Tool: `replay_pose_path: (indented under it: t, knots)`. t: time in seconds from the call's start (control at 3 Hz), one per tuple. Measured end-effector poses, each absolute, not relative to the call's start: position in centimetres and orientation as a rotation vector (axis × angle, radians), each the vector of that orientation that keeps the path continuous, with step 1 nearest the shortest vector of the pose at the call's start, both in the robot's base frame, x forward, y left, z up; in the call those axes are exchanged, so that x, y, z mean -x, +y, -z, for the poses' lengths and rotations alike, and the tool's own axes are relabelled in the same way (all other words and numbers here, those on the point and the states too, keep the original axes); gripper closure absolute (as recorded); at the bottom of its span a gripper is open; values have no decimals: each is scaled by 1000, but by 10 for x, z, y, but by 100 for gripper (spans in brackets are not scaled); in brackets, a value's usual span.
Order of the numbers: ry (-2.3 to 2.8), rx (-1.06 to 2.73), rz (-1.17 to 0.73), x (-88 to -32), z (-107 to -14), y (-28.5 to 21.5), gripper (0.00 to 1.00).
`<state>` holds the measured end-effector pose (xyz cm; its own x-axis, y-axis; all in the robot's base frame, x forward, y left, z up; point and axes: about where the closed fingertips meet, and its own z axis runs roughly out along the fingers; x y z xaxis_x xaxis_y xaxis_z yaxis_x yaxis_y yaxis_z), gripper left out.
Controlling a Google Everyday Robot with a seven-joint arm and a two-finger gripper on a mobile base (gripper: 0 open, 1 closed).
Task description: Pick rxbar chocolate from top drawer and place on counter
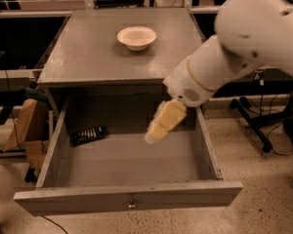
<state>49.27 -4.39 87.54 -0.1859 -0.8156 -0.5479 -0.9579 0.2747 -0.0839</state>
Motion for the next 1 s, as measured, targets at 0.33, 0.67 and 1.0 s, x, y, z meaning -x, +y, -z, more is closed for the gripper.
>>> replay_pose_path:
  t: [0.33, 0.67, 1.0]
  knots:
    - [1967, 1563, -604, -516, -842, 53, 0]
    - [1967, 1563, -604, -516, -842, 53, 0]
    - [2002, 1489, -624, -525, -824, 64, 0]
